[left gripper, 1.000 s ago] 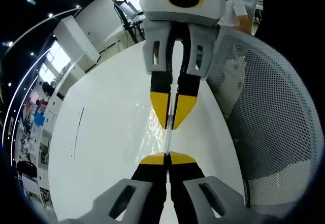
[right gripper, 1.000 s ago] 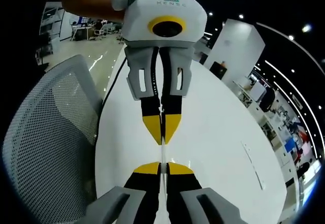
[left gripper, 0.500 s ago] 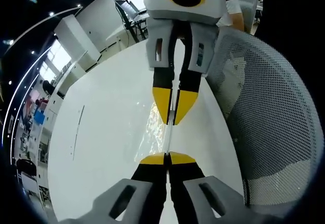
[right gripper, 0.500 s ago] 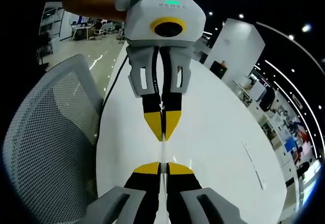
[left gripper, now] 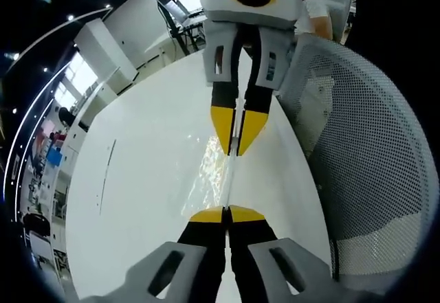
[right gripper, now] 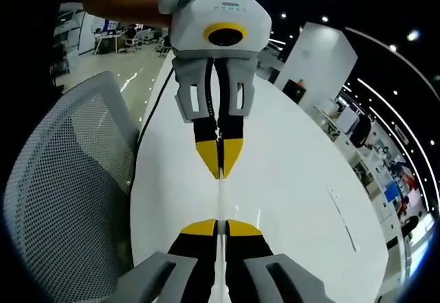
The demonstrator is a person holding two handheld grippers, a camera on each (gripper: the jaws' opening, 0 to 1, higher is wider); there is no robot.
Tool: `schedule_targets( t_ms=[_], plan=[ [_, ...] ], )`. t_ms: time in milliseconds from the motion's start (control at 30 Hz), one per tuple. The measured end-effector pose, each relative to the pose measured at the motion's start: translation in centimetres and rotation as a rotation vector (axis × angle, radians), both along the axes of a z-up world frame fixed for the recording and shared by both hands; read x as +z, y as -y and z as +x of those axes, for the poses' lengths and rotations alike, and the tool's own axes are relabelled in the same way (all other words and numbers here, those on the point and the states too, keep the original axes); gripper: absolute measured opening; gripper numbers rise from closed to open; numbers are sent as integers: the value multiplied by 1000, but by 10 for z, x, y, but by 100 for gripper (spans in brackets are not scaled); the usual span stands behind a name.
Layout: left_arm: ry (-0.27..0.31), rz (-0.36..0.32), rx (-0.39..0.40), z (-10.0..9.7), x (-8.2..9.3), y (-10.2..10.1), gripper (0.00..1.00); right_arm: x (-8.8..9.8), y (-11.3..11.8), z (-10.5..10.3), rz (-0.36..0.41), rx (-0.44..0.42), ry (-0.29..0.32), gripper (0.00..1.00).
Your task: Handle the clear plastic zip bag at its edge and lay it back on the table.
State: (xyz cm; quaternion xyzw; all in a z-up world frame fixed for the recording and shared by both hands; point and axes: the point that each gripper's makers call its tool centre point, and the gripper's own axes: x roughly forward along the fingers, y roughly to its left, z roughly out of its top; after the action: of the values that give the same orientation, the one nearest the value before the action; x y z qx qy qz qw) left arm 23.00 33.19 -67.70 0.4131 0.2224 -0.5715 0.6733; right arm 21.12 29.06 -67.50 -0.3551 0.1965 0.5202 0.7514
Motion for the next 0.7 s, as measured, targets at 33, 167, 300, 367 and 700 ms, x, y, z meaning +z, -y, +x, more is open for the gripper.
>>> schedule_targets(
  t_ms=[33,167,300,367,700],
  plan=[
    [0,0,0,0,0,0,0,0,0,0,0,-1,0,0],
    [2,2,4,2,-1,-3,0,0,2,1,-2,-5,0,0],
    [3,3,9,3,0,-4,0,0,3,1,0,-9,1,0],
    [3,3,11,3,0,-5,0,0,3,2,-1,-9,2,0],
    [3,3,16,3,0,-6,0,1,4,2,3,-14,4,0]
  ],
)
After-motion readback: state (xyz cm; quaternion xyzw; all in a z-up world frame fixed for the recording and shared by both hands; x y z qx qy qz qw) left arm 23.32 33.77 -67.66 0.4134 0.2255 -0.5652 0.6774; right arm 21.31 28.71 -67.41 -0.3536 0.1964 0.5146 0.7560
